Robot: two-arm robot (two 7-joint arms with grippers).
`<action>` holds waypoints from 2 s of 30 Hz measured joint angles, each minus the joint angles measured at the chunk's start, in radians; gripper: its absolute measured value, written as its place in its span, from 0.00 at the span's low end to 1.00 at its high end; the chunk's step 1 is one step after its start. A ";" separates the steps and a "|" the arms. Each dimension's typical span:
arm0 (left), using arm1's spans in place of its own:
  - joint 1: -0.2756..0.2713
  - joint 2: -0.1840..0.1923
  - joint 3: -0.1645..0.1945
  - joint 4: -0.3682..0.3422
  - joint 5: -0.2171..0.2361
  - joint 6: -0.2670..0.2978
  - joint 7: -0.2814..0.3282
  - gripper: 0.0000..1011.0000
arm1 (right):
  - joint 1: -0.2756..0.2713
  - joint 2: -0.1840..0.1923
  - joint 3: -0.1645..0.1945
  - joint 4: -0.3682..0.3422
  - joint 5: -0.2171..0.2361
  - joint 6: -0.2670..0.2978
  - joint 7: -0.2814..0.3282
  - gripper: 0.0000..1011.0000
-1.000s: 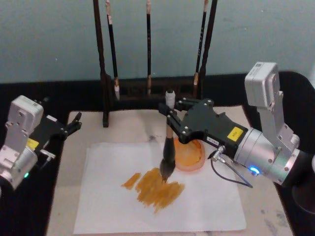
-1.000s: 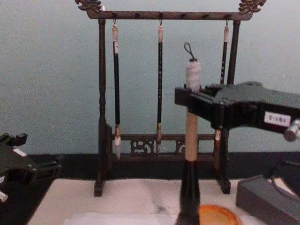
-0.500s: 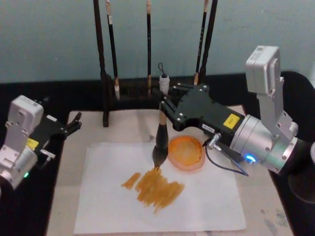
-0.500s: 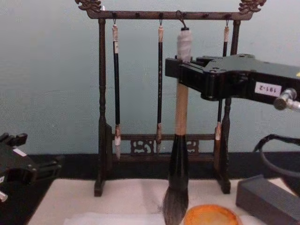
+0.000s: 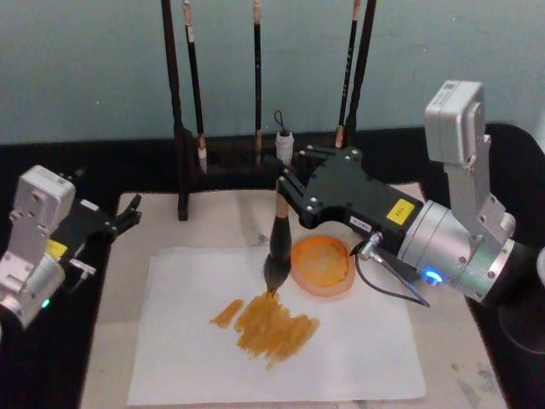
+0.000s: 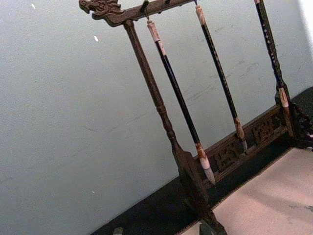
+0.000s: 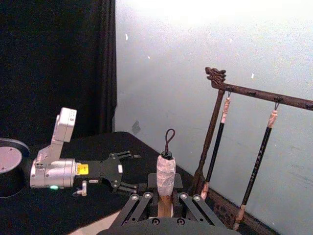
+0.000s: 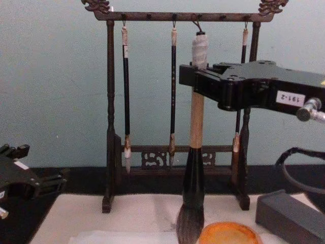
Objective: Pick up the brush from the inkstone, write on the paper, then place the brush back to its original position.
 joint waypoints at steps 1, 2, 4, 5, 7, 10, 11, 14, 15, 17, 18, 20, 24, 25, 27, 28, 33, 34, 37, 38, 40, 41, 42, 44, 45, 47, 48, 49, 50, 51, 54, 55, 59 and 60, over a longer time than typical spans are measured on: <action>0.000 0.000 0.000 0.000 0.000 0.000 0.000 1.00 | 0.000 0.000 0.000 0.000 0.000 0.000 0.000 0.15; 0.000 0.000 0.000 0.000 0.000 0.000 0.000 1.00 | 0.000 0.000 0.000 0.000 0.000 0.000 0.000 0.15; 0.000 0.000 0.000 0.000 0.000 0.000 0.000 1.00 | 0.000 0.000 0.000 0.000 0.000 0.000 0.000 0.15; 0.000 0.000 0.000 0.000 0.000 0.000 0.000 1.00 | -0.001 0.000 0.001 0.001 0.001 0.000 0.000 0.15; 0.000 0.000 0.000 0.000 0.000 0.000 0.000 1.00 | 0.005 -0.004 0.004 0.005 0.014 0.000 0.001 0.15; 0.000 0.000 0.000 0.000 0.000 0.000 0.000 1.00 | 0.014 -0.019 0.026 0.023 0.068 0.002 0.005 0.15; 0.000 0.000 0.000 0.000 0.000 0.000 0.000 1.00 | 0.016 -0.024 0.033 0.028 0.085 0.002 0.007 0.15; 0.000 0.000 0.000 0.000 0.000 0.000 0.000 1.00 | 0.021 -0.041 0.061 0.045 0.153 -0.001 0.014 0.15; 0.000 0.000 0.000 0.000 0.000 0.000 0.000 1.00 | 0.022 -0.046 0.071 0.050 0.174 -0.002 0.017 0.15; 0.000 0.000 0.000 0.000 0.000 0.000 0.000 1.00 | 0.023 -0.060 0.096 0.065 0.237 -0.002 0.026 0.15; 0.000 0.000 0.000 0.000 0.000 0.000 0.000 1.00 | 0.023 -0.065 0.107 0.070 0.260 -0.002 0.028 0.15; 0.000 0.000 0.000 0.000 0.000 0.000 0.000 1.00 | 0.022 -0.077 0.135 0.080 0.325 0.005 0.032 0.15; 0.000 0.000 0.000 0.000 0.000 0.000 0.000 1.00 | 0.011 -0.093 0.177 0.091 0.423 0.036 0.020 0.15; 0.000 0.000 0.000 0.000 0.000 0.000 0.000 1.00 | 0.008 -0.095 0.185 0.092 0.441 0.044 0.014 0.15; 0.000 0.000 0.000 0.000 0.000 0.000 0.000 1.00 | -0.004 -0.098 0.206 0.096 0.487 0.069 -0.005 0.15; 0.000 0.000 0.000 0.000 0.000 0.000 0.000 1.00 | -0.008 -0.099 0.211 0.097 0.501 0.077 -0.011 0.15; 0.000 0.000 0.000 0.000 0.000 0.000 0.000 1.00 | -0.037 -0.102 0.246 0.110 0.583 0.124 -0.056 0.15; 0.000 0.000 0.000 0.000 0.000 0.000 0.000 1.00 | -0.046 -0.103 0.256 0.116 0.605 0.133 -0.067 0.15; 0.000 0.000 0.000 0.000 0.000 0.000 0.000 1.00 | -0.062 -0.104 0.273 0.129 0.641 0.140 -0.080 0.15; 0.000 0.000 0.000 0.000 0.000 0.000 0.000 1.00 | -0.066 -0.103 0.276 0.133 0.647 0.140 -0.082 0.15; 0.000 0.000 0.000 0.000 0.000 0.000 0.000 1.00 | -0.074 -0.098 0.282 0.144 0.659 0.140 -0.090 0.15; 0.000 0.000 0.000 0.000 0.000 0.000 0.000 1.00 | -0.076 -0.096 0.283 0.148 0.662 0.139 -0.093 0.15; 0.000 0.000 0.000 0.000 0.000 0.000 0.000 1.00 | -0.078 -0.093 0.284 0.153 0.664 0.138 -0.095 0.15; 0.000 0.000 0.000 0.000 0.000 0.000 0.000 1.00 | -0.080 -0.087 0.286 0.165 0.668 0.136 -0.104 0.15; 0.000 0.000 0.000 0.000 0.000 0.000 0.000 1.00 | -0.081 -0.084 0.287 0.177 0.674 0.134 -0.109 0.15; 0.000 0.000 0.000 0.000 0.000 0.000 0.000 1.00 | -0.081 -0.083 0.288 0.191 0.682 0.133 -0.111 0.15; 0.000 0.000 0.000 0.000 0.000 0.000 0.000 1.00 | -0.080 -0.082 0.290 0.206 0.695 0.133 -0.111 0.15; 0.000 0.000 0.000 0.000 0.000 0.000 0.000 1.00 | -0.080 -0.082 0.290 0.206 0.695 0.133 -0.111 0.15; 0.000 0.000 0.000 0.000 0.000 0.000 0.000 1.00 | -0.079 -0.082 0.291 0.221 0.708 0.134 -0.110 0.15; 0.000 0.000 0.000 0.000 0.000 0.000 0.000 1.00 | -0.078 -0.084 0.293 0.238 0.724 0.137 -0.109 0.15; 0.000 0.000 0.000 0.000 0.000 0.000 0.000 1.00 | -0.074 -0.088 0.295 0.261 0.746 0.140 -0.105 0.15; 0.000 0.000 0.000 0.000 0.000 0.000 0.000 1.00 | -0.070 -0.090 0.296 0.276 0.761 0.142 -0.101 0.15; 0.000 0.000 0.000 0.000 0.000 0.000 0.000 1.00 | -0.057 -0.095 0.294 0.312 0.789 0.143 -0.095 0.15; 0.000 0.000 0.000 0.000 0.000 0.000 0.000 1.00 | -0.051 -0.097 0.291 0.325 0.798 0.145 -0.095 0.15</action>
